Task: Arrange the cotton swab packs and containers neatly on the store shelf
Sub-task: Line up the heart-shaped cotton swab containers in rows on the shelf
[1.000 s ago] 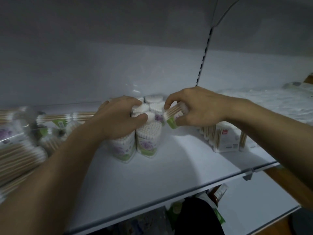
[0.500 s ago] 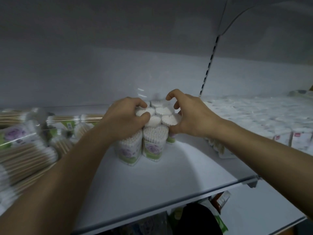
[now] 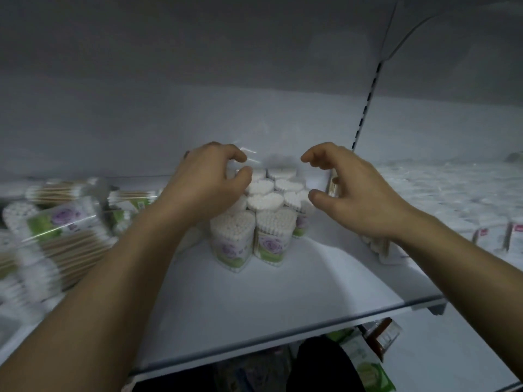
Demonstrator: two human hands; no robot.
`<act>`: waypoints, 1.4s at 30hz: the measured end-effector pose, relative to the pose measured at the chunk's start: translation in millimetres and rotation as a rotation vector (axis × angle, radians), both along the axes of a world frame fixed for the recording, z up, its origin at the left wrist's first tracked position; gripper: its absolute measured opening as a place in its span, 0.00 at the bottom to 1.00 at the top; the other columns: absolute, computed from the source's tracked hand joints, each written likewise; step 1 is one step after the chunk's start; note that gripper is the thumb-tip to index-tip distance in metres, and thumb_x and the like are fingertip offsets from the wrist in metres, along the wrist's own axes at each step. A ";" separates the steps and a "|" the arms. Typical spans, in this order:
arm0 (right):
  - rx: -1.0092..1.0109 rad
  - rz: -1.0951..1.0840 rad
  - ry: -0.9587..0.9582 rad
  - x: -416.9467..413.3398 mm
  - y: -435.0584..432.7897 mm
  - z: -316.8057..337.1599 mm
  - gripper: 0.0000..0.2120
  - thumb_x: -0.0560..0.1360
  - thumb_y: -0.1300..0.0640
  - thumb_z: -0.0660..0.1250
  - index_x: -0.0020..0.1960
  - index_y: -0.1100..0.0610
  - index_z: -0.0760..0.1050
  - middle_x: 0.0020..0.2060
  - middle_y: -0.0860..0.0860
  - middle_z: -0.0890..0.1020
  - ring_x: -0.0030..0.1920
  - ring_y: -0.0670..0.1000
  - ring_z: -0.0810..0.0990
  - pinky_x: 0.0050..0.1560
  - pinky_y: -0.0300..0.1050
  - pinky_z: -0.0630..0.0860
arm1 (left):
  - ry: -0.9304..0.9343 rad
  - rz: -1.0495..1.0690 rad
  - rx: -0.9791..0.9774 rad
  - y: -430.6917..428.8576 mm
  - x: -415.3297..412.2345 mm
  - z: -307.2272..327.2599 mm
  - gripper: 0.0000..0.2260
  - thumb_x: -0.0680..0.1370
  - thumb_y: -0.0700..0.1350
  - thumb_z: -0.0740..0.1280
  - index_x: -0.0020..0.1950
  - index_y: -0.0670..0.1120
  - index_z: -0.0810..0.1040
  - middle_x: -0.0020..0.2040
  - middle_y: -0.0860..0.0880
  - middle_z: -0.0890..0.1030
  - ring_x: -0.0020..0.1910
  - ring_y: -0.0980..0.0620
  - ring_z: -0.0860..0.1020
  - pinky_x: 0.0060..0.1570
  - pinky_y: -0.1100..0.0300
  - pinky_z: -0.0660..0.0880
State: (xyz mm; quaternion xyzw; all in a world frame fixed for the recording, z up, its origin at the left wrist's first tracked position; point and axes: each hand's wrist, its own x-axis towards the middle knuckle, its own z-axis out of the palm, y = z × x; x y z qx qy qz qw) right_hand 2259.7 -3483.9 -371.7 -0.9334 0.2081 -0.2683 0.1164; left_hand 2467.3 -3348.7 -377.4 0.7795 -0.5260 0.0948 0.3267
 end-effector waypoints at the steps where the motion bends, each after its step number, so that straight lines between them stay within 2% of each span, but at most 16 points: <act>1: -0.010 0.010 0.010 1.0 3.9 3.4 0.23 0.75 0.56 0.70 0.68 0.46 0.69 0.62 0.46 0.75 0.61 0.43 0.72 0.58 0.40 0.68 | -0.050 0.023 0.018 9.3 -0.8 5.2 0.17 0.81 0.53 0.66 0.68 0.50 0.79 0.67 0.47 0.79 0.51 0.44 0.78 0.66 0.51 0.70; 3: -0.034 0.047 0.019 9.0 15.2 11.1 0.21 0.76 0.55 0.69 0.67 0.45 0.70 0.62 0.45 0.75 0.61 0.43 0.72 0.60 0.42 0.70 | -0.146 0.056 0.053 32.8 0.6 14.9 0.17 0.81 0.53 0.64 0.69 0.50 0.78 0.66 0.46 0.79 0.48 0.45 0.76 0.70 0.44 0.67; 9: -0.040 0.292 -0.020 75.3 74.0 6.1 0.17 0.75 0.54 0.70 0.62 0.46 0.73 0.56 0.45 0.77 0.56 0.43 0.73 0.55 0.31 0.65 | -0.278 0.139 0.227 128.7 19.2 37.4 0.26 0.76 0.57 0.54 0.68 0.50 0.78 0.63 0.46 0.81 0.50 0.45 0.78 0.62 0.50 0.70; 12: -0.060 0.404 -0.006 106.5 105.7 -9.5 0.18 0.74 0.54 0.69 0.62 0.46 0.73 0.55 0.45 0.76 0.57 0.45 0.73 0.57 0.39 0.69 | -0.282 0.197 0.251 174.2 26.9 30.0 0.23 0.76 0.55 0.56 0.66 0.50 0.80 0.61 0.48 0.81 0.54 0.45 0.79 0.59 0.51 0.73; 15: -0.033 0.543 0.008 123.3 131.6 -23.6 0.20 0.72 0.56 0.67 0.64 0.49 0.73 0.56 0.47 0.76 0.57 0.48 0.75 0.59 0.46 0.72 | -0.259 0.242 0.201 210.0 25.2 16.4 0.21 0.78 0.56 0.57 0.64 0.51 0.81 0.58 0.51 0.81 0.46 0.51 0.74 0.49 0.55 0.70; 18: -0.008 0.630 0.041 130.5 147.6 -30.4 0.26 0.71 0.56 0.64 0.69 0.46 0.70 0.61 0.46 0.75 0.60 0.50 0.74 0.61 0.50 0.73 | -0.239 0.271 0.153 230.0 16.4 -1.4 0.20 0.77 0.55 0.59 0.63 0.51 0.81 0.58 0.51 0.81 0.53 0.48 0.78 0.49 0.54 0.72; 21: -0.003 0.701 0.063 140.7 157.5 -33.8 0.28 0.72 0.48 0.65 0.72 0.43 0.67 0.67 0.41 0.73 0.67 0.48 0.71 0.68 0.52 0.69 | -0.196 0.294 0.124 240.4 8.3 -20.7 0.21 0.75 0.55 0.58 0.64 0.52 0.79 0.57 0.53 0.79 0.55 0.49 0.76 0.50 0.51 0.73; 25: -0.005 0.677 0.089 159.6 168.3 -45.8 0.30 0.70 0.31 0.64 0.70 0.39 0.69 0.63 0.41 0.74 0.66 0.48 0.70 0.66 0.57 0.69 | -0.172 0.441 -0.046 252.8 -2.7 -45.0 0.11 0.75 0.49 0.63 0.55 0.50 0.78 0.48 0.55 0.76 0.44 0.53 0.76 0.39 0.55 0.70; 27: 0.035 0.654 0.010 166.6 171.5 -51.3 0.27 0.73 0.34 0.64 0.68 0.43 0.73 0.61 0.43 0.76 0.64 0.49 0.71 0.65 0.55 0.70 | -0.139 0.448 -0.125 252.8 -13.5 -54.6 0.06 0.76 0.47 0.65 0.52 0.49 0.77 0.45 0.55 0.75 0.39 0.57 0.73 0.38 0.64 0.67; 30: 0.067 0.634 -0.126 169.4 172.1 -56.7 0.21 0.76 0.42 0.65 0.65 0.51 0.77 0.58 0.46 0.79 0.60 0.49 0.73 0.61 0.48 0.70 | -0.152 0.394 -0.125 244.8 -24.7 -69.0 0.07 0.77 0.48 0.66 0.54 0.50 0.77 0.48 0.55 0.75 0.45 0.56 0.74 0.45 0.66 0.69; 32: 0.136 0.623 -0.245 165.0 170.2 -56.7 0.17 0.77 0.47 0.66 0.63 0.53 0.77 0.55 0.46 0.79 0.57 0.48 0.74 0.58 0.46 0.70 | -0.197 0.392 -0.045 236.8 -26.9 -75.6 0.15 0.77 0.54 0.67 0.60 0.51 0.78 0.56 0.53 0.76 0.55 0.52 0.75 0.52 0.59 0.72; 34: 0.265 0.607 -0.368 157.3 168.3 -51.8 0.14 0.78 0.50 0.66 0.62 0.55 0.76 0.54 0.47 0.80 0.55 0.49 0.77 0.58 0.49 0.74 | -0.280 0.437 0.090 230.4 -25.4 -77.9 0.24 0.73 0.63 0.68 0.64 0.52 0.78 0.62 0.51 0.76 0.62 0.45 0.73 0.52 0.50 0.68; 36: 0.413 0.590 -0.430 148.3 166.7 -43.9 0.12 0.79 0.51 0.66 0.60 0.53 0.75 0.52 0.46 0.81 0.54 0.48 0.80 0.56 0.51 0.77 | -0.341 0.469 0.203 227.0 -20.2 -79.0 0.27 0.67 0.65 0.73 0.62 0.54 0.80 0.63 0.51 0.76 0.64 0.42 0.71 0.50 0.49 0.63; 38: 0.505 0.579 -0.439 136.3 165.8 -37.5 0.08 0.81 0.53 0.65 0.60 0.51 0.74 0.50 0.42 0.81 0.52 0.42 0.80 0.53 0.43 0.78 | -0.366 0.467 0.228 226.8 -14.3 -79.4 0.27 0.63 0.62 0.80 0.59 0.55 0.81 0.63 0.52 0.77 0.63 0.42 0.71 0.49 0.48 0.63; 40: 0.588 0.590 -0.478 121.2 163.8 -35.1 0.07 0.84 0.57 0.61 0.60 0.51 0.72 0.48 0.42 0.80 0.48 0.37 0.80 0.48 0.32 0.74 | -0.358 0.419 0.178 227.9 -11.2 -77.5 0.25 0.65 0.62 0.78 0.58 0.56 0.79 0.62 0.55 0.77 0.62 0.45 0.72 0.48 0.50 0.61; 42: 0.764 0.579 -0.567 105.1 160.5 -31.8 0.08 0.85 0.58 0.57 0.61 0.51 0.73 0.46 0.43 0.82 0.46 0.36 0.81 0.45 0.33 0.76 | -0.279 0.359 0.084 226.5 -13.3 -70.8 0.22 0.69 0.65 0.70 0.59 0.57 0.76 0.60 0.60 0.76 0.61 0.50 0.72 0.48 0.51 0.64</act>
